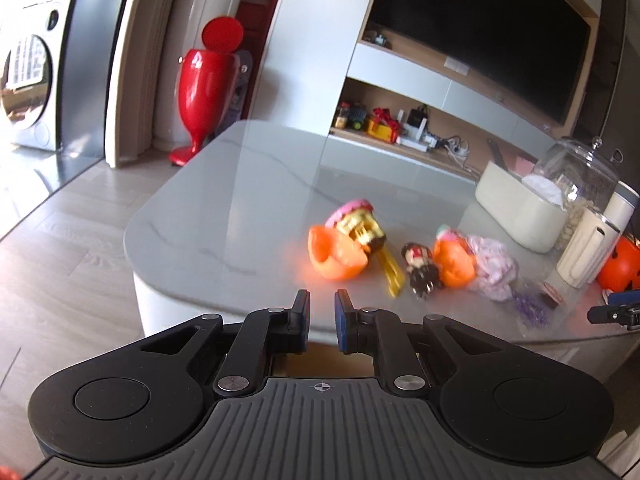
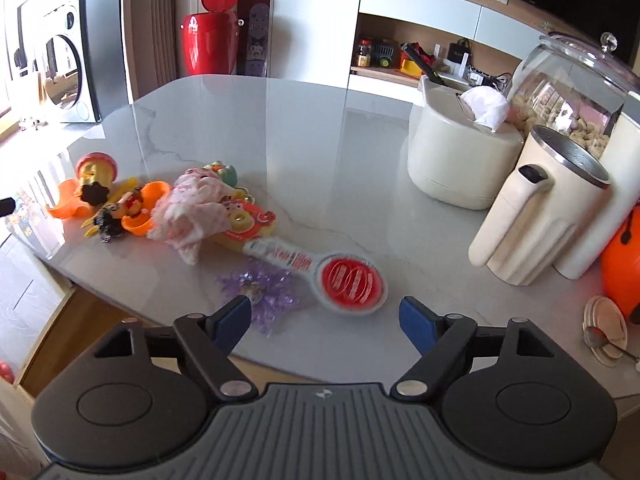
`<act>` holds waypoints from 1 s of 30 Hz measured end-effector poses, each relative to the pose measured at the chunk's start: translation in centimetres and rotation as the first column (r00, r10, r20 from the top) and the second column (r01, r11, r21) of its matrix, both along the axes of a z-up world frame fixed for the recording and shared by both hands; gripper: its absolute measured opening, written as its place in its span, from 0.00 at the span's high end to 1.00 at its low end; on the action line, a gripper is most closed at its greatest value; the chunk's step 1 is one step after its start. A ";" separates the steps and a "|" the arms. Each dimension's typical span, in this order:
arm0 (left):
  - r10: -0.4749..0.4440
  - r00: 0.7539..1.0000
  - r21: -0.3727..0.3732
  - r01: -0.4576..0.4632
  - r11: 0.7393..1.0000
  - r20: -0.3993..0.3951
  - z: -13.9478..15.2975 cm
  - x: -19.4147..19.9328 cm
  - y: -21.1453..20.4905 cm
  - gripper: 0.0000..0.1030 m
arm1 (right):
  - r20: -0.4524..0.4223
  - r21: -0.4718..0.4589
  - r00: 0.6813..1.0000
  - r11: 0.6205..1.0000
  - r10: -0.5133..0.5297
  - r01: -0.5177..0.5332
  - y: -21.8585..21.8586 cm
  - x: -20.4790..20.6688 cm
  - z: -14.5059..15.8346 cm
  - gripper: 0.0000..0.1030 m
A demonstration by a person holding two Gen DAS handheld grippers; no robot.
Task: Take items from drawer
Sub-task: 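Set the pumpkin on the countertop with the left tool, then push the empty drawer closed with both tools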
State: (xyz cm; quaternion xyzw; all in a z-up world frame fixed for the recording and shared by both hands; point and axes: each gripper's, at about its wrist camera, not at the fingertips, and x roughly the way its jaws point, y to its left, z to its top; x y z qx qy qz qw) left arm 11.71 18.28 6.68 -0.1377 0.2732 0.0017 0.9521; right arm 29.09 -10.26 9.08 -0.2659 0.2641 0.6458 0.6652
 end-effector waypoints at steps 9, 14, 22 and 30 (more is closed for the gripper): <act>-0.094 0.952 -0.083 0.073 0.994 -0.292 -2.3 -8.9 -8.0 0.86 | -0.124 -0.045 0.992 0.998 0.029 -0.035 -9.8 -2.7 -0.2 0.00; -0.124 0.912 -0.091 0.096 0.991 -0.392 -5.1 -10.4 -11.0 0.86 | -0.253 -0.159 0.967 0.985 0.030 -0.072 -14.3 -4.9 -3.3 0.00; -0.063 0.882 -0.052 0.044 0.998 -0.467 -9.4 -7.6 -13.4 0.86 | -0.222 -0.295 0.969 0.955 -0.107 0.037 -15.7 -8.5 -10.1 0.00; 0.004 0.916 0.018 0.004 1.000 -0.400 -10.0 -6.5 -14.2 0.86 | -0.261 -0.233 0.930 0.952 -0.258 0.199 -14.5 -7.1 -10.9 0.00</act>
